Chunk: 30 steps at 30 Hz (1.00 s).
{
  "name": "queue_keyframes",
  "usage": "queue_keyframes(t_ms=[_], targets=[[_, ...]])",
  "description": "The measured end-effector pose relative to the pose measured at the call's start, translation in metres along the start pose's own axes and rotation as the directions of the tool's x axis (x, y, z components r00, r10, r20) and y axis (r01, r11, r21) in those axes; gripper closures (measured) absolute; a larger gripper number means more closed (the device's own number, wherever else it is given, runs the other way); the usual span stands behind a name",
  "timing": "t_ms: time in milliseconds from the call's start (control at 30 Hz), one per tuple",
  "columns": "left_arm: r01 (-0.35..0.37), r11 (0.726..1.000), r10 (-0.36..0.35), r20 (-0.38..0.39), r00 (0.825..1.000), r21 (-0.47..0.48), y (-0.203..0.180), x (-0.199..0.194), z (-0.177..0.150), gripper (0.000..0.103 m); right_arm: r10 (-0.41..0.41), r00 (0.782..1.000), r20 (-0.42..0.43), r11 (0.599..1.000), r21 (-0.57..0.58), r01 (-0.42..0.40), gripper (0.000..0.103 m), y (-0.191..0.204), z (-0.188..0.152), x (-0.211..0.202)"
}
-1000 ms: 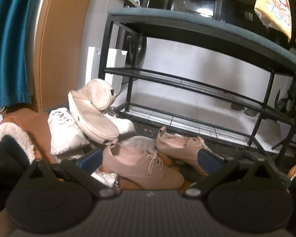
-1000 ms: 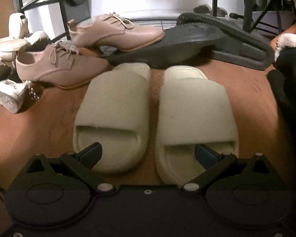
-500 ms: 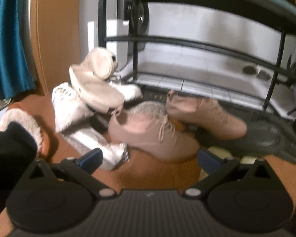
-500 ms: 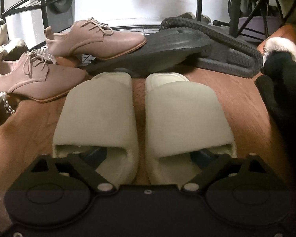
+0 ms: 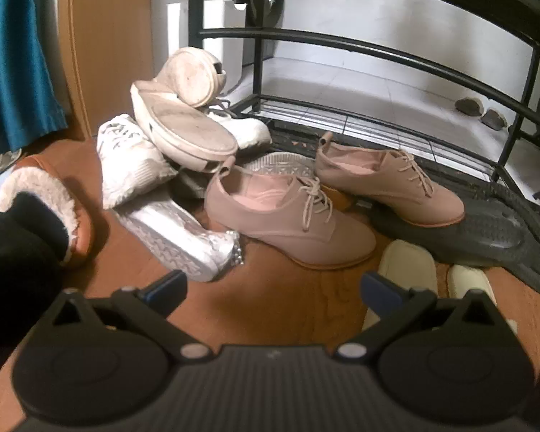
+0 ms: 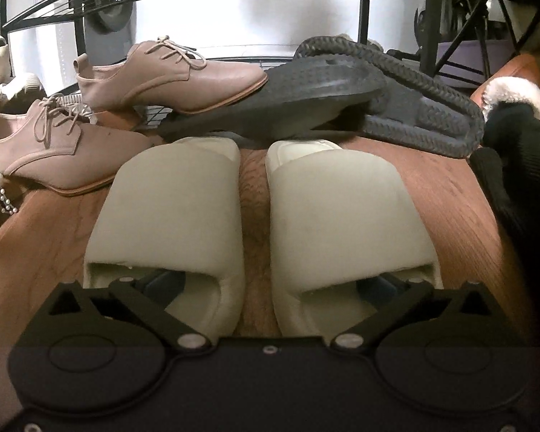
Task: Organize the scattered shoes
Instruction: 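Grasp both pale green slides together with the right gripper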
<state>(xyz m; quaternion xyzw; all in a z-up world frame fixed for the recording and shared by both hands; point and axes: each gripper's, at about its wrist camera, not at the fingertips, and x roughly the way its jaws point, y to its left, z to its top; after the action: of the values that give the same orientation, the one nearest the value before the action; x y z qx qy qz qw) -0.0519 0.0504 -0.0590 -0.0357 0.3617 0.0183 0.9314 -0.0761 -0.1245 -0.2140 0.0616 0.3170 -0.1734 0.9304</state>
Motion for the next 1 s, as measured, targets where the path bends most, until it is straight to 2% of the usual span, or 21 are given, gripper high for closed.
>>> queue_keyframes(t_ms=[133,333,400,433,533,600,667,733,767,800,867,967,1000], targets=[[0.013,1.0,-0.013,-0.015,1.0,-0.014,0.003,0.002,0.0,0.0,-0.004,0.999,0.032,1.0,0.013,0.004,0.0,0.0,-0.004,0.0],[0.005,1.0,-0.005,-0.01,1.0,-0.004,0.003,0.002,0.0,0.0,-0.001,1.0,0.031,1.0,0.003,0.001,0.001,0.0,-0.001,0.0],[0.001,1.0,-0.001,-0.012,1.0,0.0,0.003,0.003,-0.001,0.0,-0.004,0.996,0.084,1.0,-0.017,0.006,0.012,0.002,0.001,-0.007],[-0.002,1.0,0.002,-0.017,1.0,-0.001,0.003,0.004,-0.001,0.0,0.004,0.994,0.11,0.999,-0.037,0.0,0.024,0.004,0.002,-0.01],[-0.004,1.0,0.003,-0.027,1.0,-0.001,0.002,0.007,-0.002,0.0,0.049,0.987,0.153,0.996,-0.078,-0.037,0.039,0.009,0.006,-0.013],[-0.003,1.0,0.003,-0.029,1.0,0.003,0.002,0.008,-0.002,0.0,0.08,0.984,0.158,0.994,-0.08,-0.068,0.04,0.009,0.008,-0.01],[-0.005,1.0,0.005,-0.029,1.0,0.006,0.002,0.008,-0.003,0.0,0.093,0.982,0.163,0.994,-0.074,-0.082,0.027,0.008,0.009,-0.006],[-0.006,1.0,0.006,-0.031,1.0,0.007,0.003,0.008,-0.004,0.0,0.09,0.981,0.173,0.994,-0.078,-0.077,0.026,0.008,0.009,-0.003],[-0.007,1.0,0.007,-0.031,0.999,0.007,0.003,0.008,-0.004,0.001,0.088,0.98,0.18,0.993,-0.09,-0.073,0.039,0.009,0.01,-0.002],[-0.011,1.0,0.012,-0.033,0.999,0.007,0.003,0.009,-0.004,0.0,0.099,0.978,0.181,0.991,-0.105,-0.081,0.048,0.01,0.012,-0.003],[-0.012,1.0,0.013,-0.036,0.999,0.005,0.003,0.009,-0.005,0.001,0.116,0.976,0.186,0.987,-0.131,-0.093,0.058,0.012,0.014,-0.005],[-0.017,1.0,0.017,-0.03,0.999,0.008,0.003,0.008,-0.005,0.0,0.139,0.974,0.177,0.984,-0.137,-0.116,0.068,0.012,0.021,-0.009],[-0.019,1.0,0.019,-0.029,0.999,0.006,0.004,0.008,-0.005,0.001,0.147,0.974,0.171,0.983,-0.133,-0.124,0.069,0.01,0.024,-0.011]])
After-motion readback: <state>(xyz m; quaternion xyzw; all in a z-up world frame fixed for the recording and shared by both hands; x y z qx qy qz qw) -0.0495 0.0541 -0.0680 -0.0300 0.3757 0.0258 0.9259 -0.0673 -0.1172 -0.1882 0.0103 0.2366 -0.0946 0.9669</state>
